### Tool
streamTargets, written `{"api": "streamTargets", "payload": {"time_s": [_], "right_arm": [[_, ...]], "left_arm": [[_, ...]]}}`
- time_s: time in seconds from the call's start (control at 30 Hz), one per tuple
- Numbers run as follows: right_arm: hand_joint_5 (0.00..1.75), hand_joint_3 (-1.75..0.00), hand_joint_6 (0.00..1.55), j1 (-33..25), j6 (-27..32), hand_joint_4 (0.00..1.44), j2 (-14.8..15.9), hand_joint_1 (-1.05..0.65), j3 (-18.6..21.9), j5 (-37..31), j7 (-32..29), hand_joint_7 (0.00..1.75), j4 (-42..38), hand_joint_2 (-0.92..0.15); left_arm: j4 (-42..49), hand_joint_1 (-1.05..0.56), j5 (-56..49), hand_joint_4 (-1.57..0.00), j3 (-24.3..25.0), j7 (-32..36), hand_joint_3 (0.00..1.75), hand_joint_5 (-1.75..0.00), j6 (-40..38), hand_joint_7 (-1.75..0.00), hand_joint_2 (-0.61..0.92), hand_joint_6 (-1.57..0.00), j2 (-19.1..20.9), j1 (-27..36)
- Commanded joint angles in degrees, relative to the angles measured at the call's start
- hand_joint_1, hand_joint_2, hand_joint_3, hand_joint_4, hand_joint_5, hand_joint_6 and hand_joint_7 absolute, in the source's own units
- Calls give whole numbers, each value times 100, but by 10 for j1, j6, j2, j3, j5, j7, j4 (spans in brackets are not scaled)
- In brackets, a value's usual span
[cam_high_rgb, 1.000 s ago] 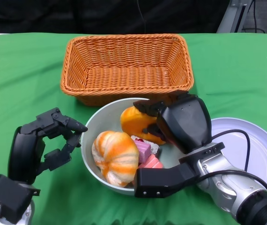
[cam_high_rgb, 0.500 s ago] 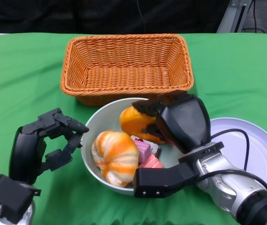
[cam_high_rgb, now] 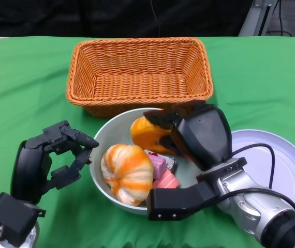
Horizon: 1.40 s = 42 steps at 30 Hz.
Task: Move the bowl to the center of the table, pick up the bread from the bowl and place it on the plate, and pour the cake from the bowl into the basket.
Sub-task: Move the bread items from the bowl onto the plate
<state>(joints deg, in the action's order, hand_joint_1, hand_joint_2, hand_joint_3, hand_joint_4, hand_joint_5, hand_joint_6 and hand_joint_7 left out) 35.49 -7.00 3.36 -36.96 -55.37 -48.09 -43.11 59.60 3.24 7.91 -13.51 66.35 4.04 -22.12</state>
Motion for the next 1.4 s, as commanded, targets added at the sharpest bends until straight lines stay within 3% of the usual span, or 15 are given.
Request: {"api": "streamTargets", "payload": {"time_s": [0.03, 0.5, 0.6, 0.77, 1.13, 1.23, 1.4], "right_arm": [[10, 0, 121, 14, -14, 116, 6, -34, 3, 3, -18, 1, -7, -79], [15, 0, 124, 11, -34, 122, 14, -34, 4, 1, -26, 2, 13, -76], [19, 0, 125, 10, -38, 121, 15, -33, 4, 1, -33, 2, 19, -75], [52, 0, 126, 4, -44, 102, 19, -33, 8, 2, -31, 0, 42, -76], [73, 0, 127, -29, -67, 94, 35, -31, 27, 20, 1, 0, 131, -77], [87, 0, 126, -44, -72, 89, 39, -30, 40, 33, 26, 0, 158, -79], [92, -1, 128, -72, -83, 92, 32, -20, 72, 77, 67, 1, 197, -81]], "left_arm": [[5, -18, -2, -82, 2, 4, 63, -152, 5, -108, 74, -90, 12, 1], [7, -21, 6, -82, 3, -1, 62, -154, 4, -114, 74, -85, 8, 0], [7, -21, 7, -82, 3, -2, 51, -154, 4, -113, 80, -85, 9, 1], [6, -22, 6, -82, 2, -2, 37, -153, 4, -110, 89, -86, 10, 2], [10, -18, 8, -82, 3, -6, 32, -148, 4, -106, 92, -88, 13, 0], [12, -18, 8, -82, 3, -8, 32, -146, 7, -104, 92, -88, 14, -2], [15, -18, 7, -83, 5, -6, 32, -146, 8, -103, 91, -89, 16, -3]]}}
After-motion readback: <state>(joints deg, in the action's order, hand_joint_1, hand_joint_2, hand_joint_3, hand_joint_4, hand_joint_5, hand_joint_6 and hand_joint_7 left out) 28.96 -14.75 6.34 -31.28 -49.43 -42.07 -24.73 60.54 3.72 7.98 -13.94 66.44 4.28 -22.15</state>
